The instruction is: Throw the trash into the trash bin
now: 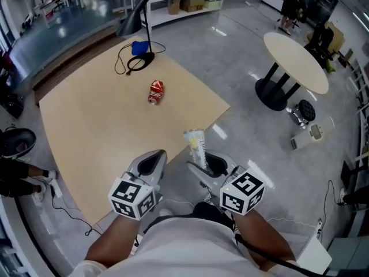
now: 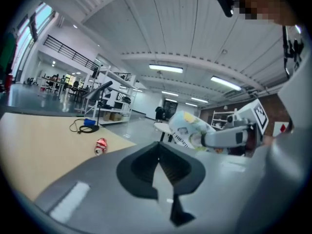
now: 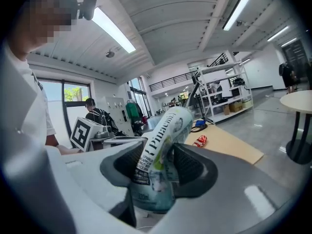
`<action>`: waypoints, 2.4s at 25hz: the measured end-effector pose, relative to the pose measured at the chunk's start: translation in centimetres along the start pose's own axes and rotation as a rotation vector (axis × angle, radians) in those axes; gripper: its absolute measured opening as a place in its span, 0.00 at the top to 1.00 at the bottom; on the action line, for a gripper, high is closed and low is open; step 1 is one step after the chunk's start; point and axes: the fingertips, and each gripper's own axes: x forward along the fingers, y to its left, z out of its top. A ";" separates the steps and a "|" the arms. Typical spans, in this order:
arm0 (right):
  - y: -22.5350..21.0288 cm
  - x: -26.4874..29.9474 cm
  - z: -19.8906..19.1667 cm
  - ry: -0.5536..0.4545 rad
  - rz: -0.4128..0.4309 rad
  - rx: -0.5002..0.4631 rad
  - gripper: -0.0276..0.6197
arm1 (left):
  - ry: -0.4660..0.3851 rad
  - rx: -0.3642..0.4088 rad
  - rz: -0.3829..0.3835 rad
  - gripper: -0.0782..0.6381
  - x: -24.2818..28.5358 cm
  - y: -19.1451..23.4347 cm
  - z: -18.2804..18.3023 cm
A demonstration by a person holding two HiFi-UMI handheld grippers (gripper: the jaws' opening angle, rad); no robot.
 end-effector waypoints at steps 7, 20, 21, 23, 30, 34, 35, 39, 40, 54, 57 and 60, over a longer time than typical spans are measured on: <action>-5.4 -5.4 0.3 -0.046 -0.147 0.022 0.66 | 0.034 0.049 -0.129 0.88 6.2 -4.7 0.5; -17.1 -14.4 1.6 -0.100 -0.306 0.077 0.66 | 0.099 0.124 -0.281 0.88 19.4 -12.8 2.4; -17.9 -15.2 1.6 -0.108 -0.321 0.081 0.66 | 0.106 0.133 -0.293 0.88 20.4 -13.5 2.3; -19.6 -17.2 1.6 -0.130 -0.357 0.094 0.66 | 0.124 0.153 -0.324 0.88 22.3 -15.3 2.1; -24.6 -24.6 1.1 -0.190 -0.493 0.126 0.66 | 0.183 0.224 -0.451 0.88 28.6 -22.4 0.1; -26.3 -29.0 0.3 -0.222 -0.570 0.157 0.66 | 0.195 0.247 -0.530 0.88 31.2 -27.0 -0.3; -26.7 -30.0 0.0 -0.232 -0.589 0.169 0.66 | 0.200 0.254 -0.550 0.88 31.7 -28.1 -0.5; -27.0 -33.6 -1.3 -0.274 -0.670 0.205 0.66 | 0.230 0.296 -0.641 0.88 32.7 -31.8 -1.4; -27.0 -34.3 -1.5 -0.286 -0.690 0.210 0.66 | 0.235 0.305 -0.659 0.88 32.8 -32.5 -1.6; -28.4 -42.1 -5.4 -0.338 -0.893 0.301 0.66 | 0.299 0.314 -0.845 0.88 36.1 -40.5 -4.1; -29.6 -42.9 -5.4 -0.334 -0.920 0.311 0.66 | 0.309 0.316 -0.873 0.88 37.6 -41.4 -4.2; -31.0 -43.2 -5.2 -0.327 -0.950 0.326 0.66 | 0.320 0.318 -0.905 0.88 39.4 -41.9 -3.9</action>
